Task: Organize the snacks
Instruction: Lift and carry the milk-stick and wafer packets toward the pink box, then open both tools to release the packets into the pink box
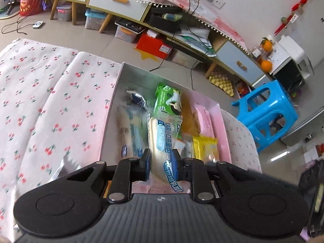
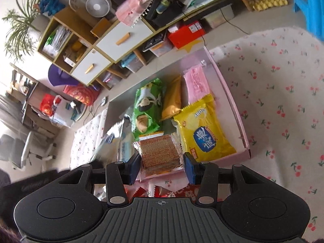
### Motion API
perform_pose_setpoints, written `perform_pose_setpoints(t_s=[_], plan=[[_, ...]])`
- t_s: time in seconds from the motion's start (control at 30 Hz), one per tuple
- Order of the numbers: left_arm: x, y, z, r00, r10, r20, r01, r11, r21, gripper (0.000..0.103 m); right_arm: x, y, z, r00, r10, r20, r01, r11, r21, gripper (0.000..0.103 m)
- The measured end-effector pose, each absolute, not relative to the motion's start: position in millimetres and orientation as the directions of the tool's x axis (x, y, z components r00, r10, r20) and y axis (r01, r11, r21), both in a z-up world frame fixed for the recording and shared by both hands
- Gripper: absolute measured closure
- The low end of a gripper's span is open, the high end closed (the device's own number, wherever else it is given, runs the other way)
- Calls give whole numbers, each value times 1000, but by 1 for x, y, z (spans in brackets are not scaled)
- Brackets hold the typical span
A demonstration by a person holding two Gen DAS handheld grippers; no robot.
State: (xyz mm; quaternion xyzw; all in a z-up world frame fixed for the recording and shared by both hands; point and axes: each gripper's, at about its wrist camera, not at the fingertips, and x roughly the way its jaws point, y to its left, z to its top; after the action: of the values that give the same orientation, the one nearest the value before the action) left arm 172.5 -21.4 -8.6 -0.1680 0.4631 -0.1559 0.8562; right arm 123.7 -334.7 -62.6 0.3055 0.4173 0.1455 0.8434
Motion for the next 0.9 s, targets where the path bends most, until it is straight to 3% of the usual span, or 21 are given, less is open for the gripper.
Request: perform_pose_setpoints(t_s=[0.3, 0.67, 0.73, 0.8, 0.9], plan=[[190, -34, -27, 506, -331, -796, 97, 939, -329, 86, 132, -334, -70, 614, 493, -617, -26, 794, 608, 58], [195, -36, -30, 534, -274, -800, 96, 960, -264, 86, 136, -323, -69, 612, 497, -616, -73, 810, 581, 55], [197, -38, -31, 537, -266, -800, 106, 963, -249, 85, 137, -324, -69, 610, 504, -612, -71, 804, 591, 49], [199, -38, -31, 536, -272, -799, 109, 961, -253, 83, 138, -326, -69, 607, 517, -604, -63, 788, 612, 36], [196, -38, -29, 540, -283, -793, 122, 958, -258, 79, 138, -327, -67, 608, 517, -603, -57, 785, 616, 34]])
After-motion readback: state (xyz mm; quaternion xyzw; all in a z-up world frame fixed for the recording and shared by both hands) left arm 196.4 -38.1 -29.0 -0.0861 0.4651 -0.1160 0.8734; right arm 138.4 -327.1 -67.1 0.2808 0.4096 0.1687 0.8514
